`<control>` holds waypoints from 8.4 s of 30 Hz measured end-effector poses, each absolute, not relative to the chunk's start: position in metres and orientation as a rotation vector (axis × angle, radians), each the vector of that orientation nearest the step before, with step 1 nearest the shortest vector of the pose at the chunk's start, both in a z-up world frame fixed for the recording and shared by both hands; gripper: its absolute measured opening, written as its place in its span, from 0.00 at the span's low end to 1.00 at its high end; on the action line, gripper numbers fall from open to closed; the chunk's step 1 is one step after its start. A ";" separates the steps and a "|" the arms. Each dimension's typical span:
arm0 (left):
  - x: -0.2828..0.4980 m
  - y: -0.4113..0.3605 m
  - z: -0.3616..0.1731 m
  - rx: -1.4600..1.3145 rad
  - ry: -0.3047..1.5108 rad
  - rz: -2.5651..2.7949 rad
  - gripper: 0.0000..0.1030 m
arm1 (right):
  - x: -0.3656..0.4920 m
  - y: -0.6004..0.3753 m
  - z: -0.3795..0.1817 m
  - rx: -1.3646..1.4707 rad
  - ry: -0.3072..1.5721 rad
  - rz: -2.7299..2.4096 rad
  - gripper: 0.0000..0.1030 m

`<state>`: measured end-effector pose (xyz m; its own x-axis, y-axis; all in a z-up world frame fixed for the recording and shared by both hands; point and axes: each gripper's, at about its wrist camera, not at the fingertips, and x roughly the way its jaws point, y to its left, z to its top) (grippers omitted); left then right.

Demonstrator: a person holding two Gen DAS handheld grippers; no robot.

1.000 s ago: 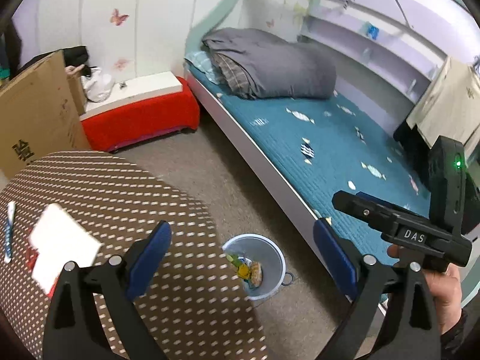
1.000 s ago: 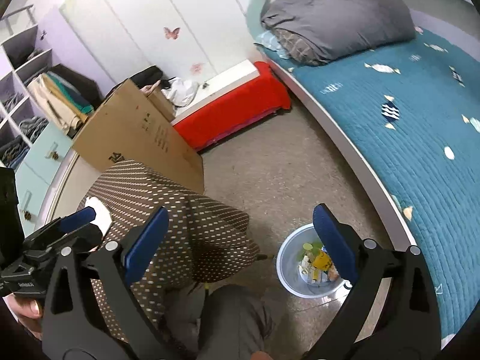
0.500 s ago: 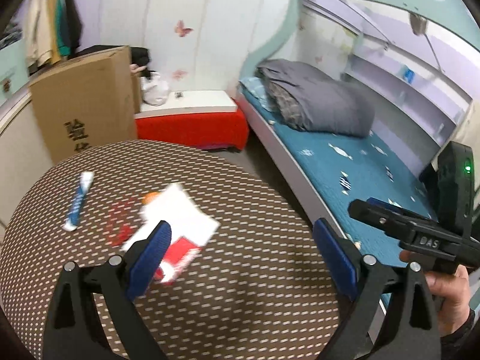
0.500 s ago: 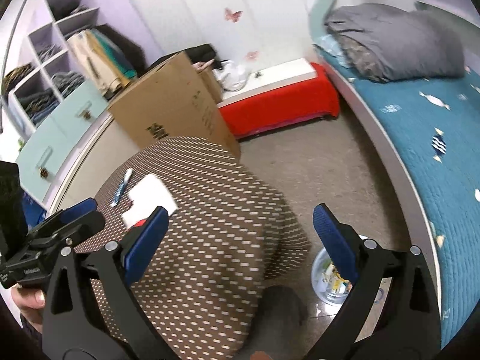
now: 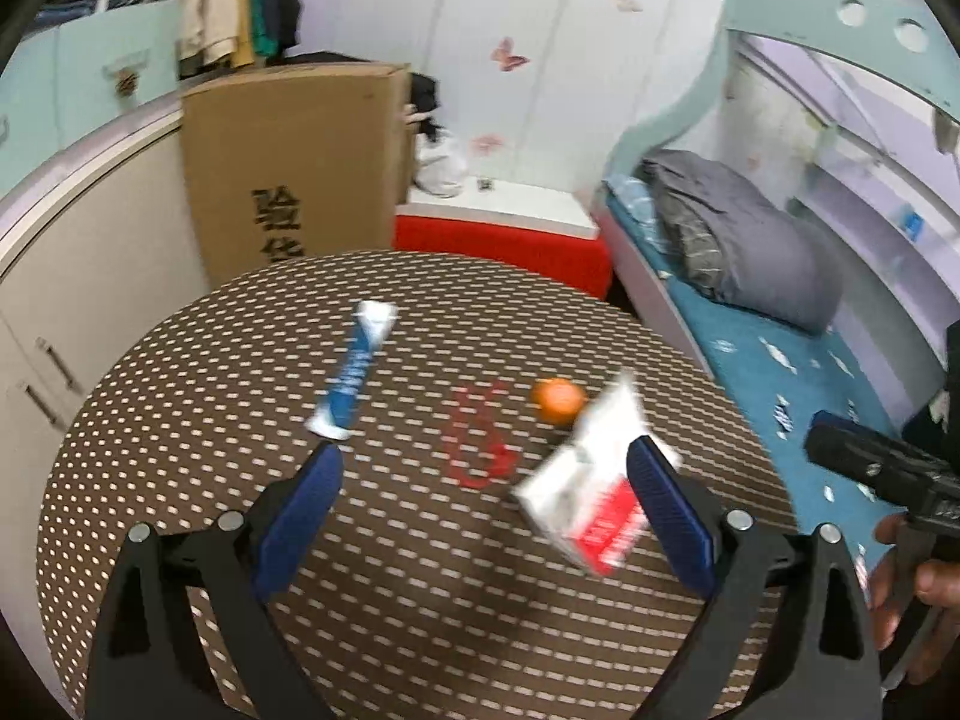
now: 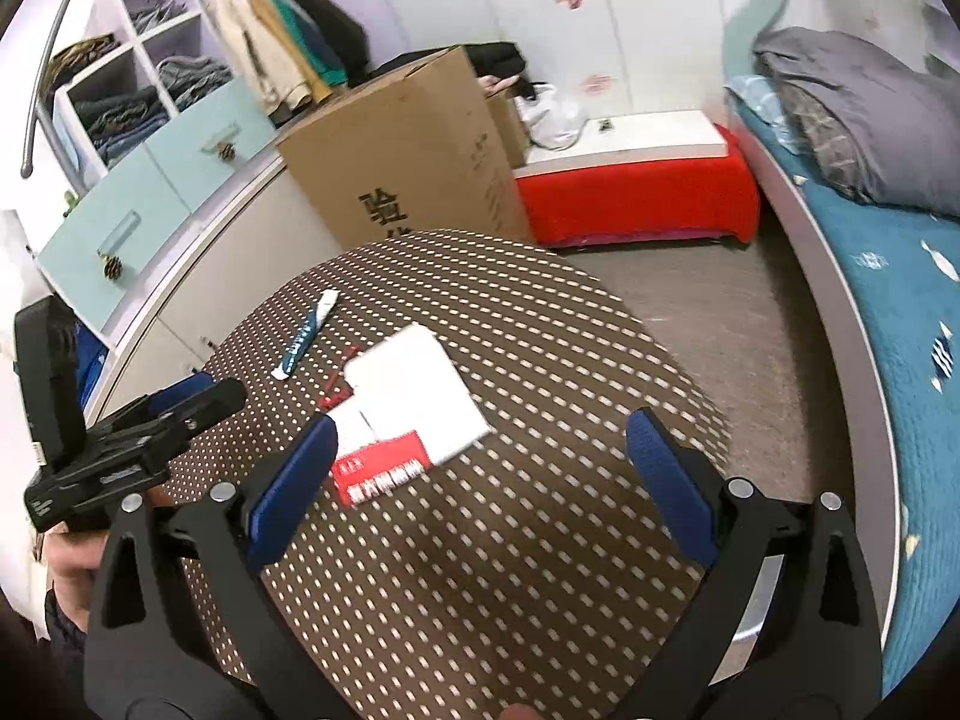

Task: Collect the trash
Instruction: 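Grasp the blue-and-white tube with the left gripper while the right gripper grasps the orange ball, then carry the tube and orange ball over the wastebasket and open both grippers, then move both grippers back over the table toward the red string and white box, then grasp the red string with the left gripper while the right gripper grasps the white-and-red box, then carry the red string and white-and-red box to the wastebasket and release them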

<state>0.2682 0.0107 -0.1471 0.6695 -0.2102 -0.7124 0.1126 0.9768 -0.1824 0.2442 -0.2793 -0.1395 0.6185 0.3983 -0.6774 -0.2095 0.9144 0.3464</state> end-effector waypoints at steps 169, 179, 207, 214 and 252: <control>0.209 -0.005 -0.155 -0.130 0.715 -0.352 0.94 | 0.170 -0.265 -0.142 0.140 0.779 0.057 0.94; 0.262 0.022 -0.187 0.045 0.787 -0.275 0.94 | 0.204 -0.226 -0.173 0.149 0.829 0.147 0.94; 0.285 0.020 -0.197 0.130 0.801 -0.338 0.07 | 0.222 -0.167 -0.197 0.253 0.966 0.136 0.94; 0.293 0.040 -0.198 0.035 0.830 -0.292 0.07 | 0.244 -0.147 -0.203 0.228 0.958 -0.045 0.94; 0.232 -0.013 -0.186 -0.003 0.775 -0.452 0.07 | 0.172 -0.244 -0.202 0.181 0.903 0.250 0.78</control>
